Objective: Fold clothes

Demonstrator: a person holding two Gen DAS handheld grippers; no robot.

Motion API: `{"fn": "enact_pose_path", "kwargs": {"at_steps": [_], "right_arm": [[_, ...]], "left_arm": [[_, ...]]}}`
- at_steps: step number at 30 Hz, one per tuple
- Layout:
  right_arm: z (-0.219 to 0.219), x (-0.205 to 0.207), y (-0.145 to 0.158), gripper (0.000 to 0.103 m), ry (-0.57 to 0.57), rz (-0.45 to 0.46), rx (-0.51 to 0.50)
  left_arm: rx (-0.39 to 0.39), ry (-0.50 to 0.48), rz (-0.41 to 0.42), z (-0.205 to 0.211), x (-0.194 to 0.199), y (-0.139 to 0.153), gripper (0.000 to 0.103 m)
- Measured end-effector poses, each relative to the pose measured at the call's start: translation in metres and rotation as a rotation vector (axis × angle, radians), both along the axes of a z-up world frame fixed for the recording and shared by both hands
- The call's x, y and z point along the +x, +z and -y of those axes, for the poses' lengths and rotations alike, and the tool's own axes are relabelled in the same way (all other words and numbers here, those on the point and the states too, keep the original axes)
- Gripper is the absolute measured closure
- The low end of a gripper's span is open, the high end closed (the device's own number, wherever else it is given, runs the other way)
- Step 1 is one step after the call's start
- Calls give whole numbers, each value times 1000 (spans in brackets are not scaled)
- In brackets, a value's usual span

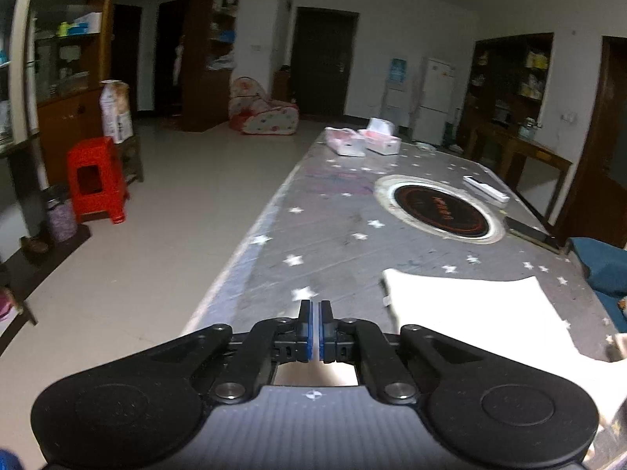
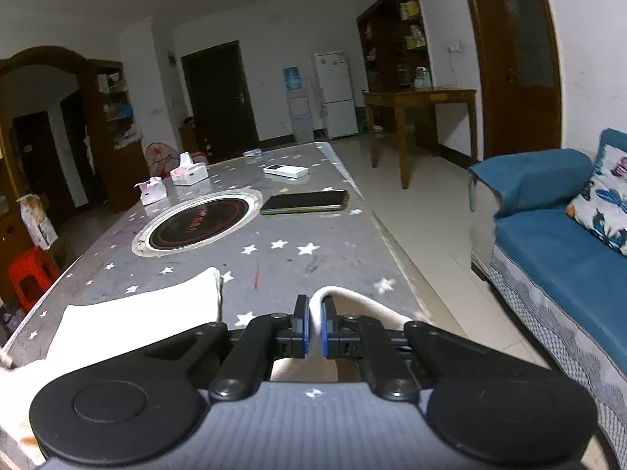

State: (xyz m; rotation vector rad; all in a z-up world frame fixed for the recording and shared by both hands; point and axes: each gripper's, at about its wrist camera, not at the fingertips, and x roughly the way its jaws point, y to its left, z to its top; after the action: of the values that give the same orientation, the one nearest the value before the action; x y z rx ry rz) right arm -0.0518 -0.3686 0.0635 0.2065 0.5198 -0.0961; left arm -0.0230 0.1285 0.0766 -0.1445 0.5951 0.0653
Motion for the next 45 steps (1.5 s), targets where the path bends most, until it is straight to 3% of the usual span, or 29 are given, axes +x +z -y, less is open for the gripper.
{"fn": "enact_pose_path", "kwargs": {"at_steps": [5, 11, 16, 22, 28, 39, 45], "right_arm": [[7, -8, -10, 98, -25, -31, 24], [12, -14, -14, 89, -46, -46, 23], [10, -13, -11, 87, -45, -43, 4], [0, -3, 2, 81, -27, -12, -32], [-25, 34, 5, 81, 109, -50, -36], [-68, 125, -33, 81, 310, -205, 4], [-76, 152, -44, 82, 331, -239, -6]], "left_arm": [[15, 11, -34, -6, -6, -8, 100], [40, -14, -66, 3, -6, -18, 95], [41, -89, -106, 37, 17, -30, 73], [39, -181, -132, 72, 53, -38, 68], [67, -221, -167, 89, 91, -49, 61], [113, -253, -227, 102, 140, -74, 62], [113, -271, -237, 105, 156, -79, 73]]}}
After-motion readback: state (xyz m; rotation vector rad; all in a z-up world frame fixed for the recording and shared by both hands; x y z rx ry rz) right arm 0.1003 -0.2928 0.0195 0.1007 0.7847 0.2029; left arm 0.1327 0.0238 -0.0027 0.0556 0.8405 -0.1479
